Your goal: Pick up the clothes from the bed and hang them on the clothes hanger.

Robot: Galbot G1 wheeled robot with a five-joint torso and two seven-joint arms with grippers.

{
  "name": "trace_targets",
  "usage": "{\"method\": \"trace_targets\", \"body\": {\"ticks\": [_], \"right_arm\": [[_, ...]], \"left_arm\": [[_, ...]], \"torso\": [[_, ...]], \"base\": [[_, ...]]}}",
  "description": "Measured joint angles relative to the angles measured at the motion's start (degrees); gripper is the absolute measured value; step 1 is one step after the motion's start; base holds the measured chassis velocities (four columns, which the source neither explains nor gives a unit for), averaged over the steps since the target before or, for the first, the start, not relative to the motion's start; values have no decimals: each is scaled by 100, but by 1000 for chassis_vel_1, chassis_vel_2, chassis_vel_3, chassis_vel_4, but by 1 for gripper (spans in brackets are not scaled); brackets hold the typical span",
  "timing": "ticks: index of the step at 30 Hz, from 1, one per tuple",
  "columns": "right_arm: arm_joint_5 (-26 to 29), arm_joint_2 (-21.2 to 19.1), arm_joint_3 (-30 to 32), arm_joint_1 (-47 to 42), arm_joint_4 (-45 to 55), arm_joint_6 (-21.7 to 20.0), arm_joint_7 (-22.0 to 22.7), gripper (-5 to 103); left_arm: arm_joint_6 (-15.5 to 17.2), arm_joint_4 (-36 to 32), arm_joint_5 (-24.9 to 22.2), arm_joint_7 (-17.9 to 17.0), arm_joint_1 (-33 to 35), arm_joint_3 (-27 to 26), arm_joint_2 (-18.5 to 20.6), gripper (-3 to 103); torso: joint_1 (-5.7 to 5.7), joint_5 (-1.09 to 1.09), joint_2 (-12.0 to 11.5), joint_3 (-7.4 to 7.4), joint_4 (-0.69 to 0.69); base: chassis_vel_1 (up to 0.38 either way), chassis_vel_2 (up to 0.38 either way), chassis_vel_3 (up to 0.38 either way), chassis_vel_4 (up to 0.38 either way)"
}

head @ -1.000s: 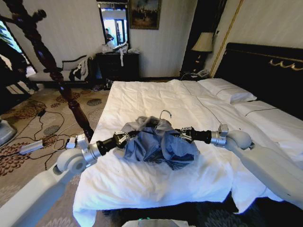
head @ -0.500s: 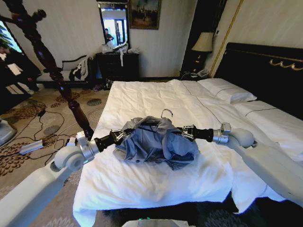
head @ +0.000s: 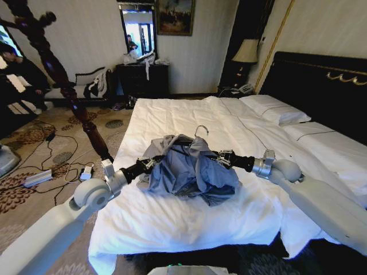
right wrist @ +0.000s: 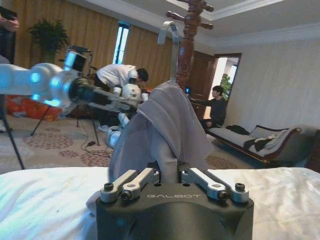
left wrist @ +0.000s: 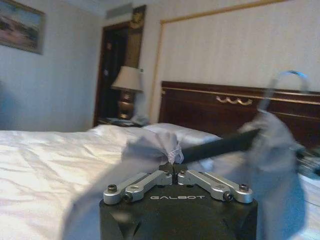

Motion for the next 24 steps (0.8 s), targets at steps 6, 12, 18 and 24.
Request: {"method": "trace_targets", "body": {"ticks": [6,12,18,24], "right_arm": [[37,28,2,58,22,2,31,13],[-65,83,-15,10,16,-66,169,13],[-66,143,-94,-99,84,-45,256,13],[-28,212,-252,-6,132,-24,268,13]], "left_arm": [[-20,38,118,-106,149,-83,101,0],[-46,-390,-54,-238,257,-42,110,0],[-54,-686,-721,-468,64,124,4,0],[-98,-755,-1265,-465,-174,266,-118,0]], "torso": [[0,0,0,0,3],[0,1,0,0,0],[0,1,0,0,0],[0,0,0,0,1]], "base": [[0,0,0,0],[0,0,0,0],[0,0,0,0],[0,0,0,0]]}}
